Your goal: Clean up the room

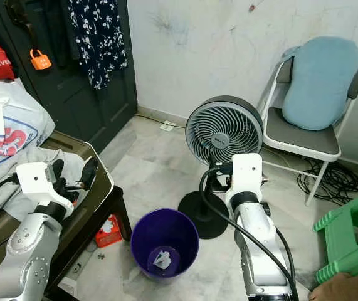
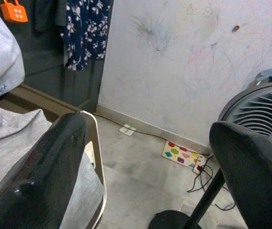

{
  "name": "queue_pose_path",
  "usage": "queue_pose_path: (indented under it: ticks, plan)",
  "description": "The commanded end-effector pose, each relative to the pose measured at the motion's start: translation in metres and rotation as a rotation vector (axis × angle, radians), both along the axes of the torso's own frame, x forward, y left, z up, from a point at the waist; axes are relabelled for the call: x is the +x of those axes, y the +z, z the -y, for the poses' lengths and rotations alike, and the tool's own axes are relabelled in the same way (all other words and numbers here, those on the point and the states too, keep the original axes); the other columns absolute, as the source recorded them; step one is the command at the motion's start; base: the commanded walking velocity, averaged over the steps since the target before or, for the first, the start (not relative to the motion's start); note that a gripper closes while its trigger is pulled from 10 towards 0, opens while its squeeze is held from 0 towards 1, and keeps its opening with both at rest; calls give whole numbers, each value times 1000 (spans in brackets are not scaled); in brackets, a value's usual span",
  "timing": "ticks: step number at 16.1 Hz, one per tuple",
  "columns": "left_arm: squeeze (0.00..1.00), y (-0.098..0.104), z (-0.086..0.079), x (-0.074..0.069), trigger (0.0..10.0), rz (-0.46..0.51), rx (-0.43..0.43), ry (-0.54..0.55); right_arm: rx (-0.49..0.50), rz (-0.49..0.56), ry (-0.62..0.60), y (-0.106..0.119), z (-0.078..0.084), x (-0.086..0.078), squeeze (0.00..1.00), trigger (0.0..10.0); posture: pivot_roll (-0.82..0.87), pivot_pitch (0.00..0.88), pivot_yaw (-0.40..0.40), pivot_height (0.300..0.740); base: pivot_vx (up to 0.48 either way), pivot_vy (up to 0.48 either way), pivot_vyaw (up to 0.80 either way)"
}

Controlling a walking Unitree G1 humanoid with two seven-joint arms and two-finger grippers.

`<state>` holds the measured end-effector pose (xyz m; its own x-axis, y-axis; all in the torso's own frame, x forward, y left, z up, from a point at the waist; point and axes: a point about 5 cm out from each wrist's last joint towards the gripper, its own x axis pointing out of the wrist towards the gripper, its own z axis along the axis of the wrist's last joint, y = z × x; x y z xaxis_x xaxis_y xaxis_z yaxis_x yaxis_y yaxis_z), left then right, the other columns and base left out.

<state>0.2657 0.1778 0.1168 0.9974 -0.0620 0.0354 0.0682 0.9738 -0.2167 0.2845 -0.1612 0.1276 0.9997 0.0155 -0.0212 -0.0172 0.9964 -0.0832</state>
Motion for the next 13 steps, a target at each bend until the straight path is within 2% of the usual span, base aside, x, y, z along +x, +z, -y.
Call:
queue_pose_path:
  ticks: [1,4,13]
  plan:
    - [0,4,-3,-1,10000,12,6,18,-10,20,2,5,-2,1,0,10000,-102,0,2,740,0,0,0]
    - [0,7,1,0,10000,20,5,11,-36,50,41,13,-11,7,0,10000,-98,0,-1,740,0,0,800]
    - [0,11,2,-4,10000,20,14,20,-32,51,66,15,-12,6,0,10000,-94,0,-16,740,0,0,800]
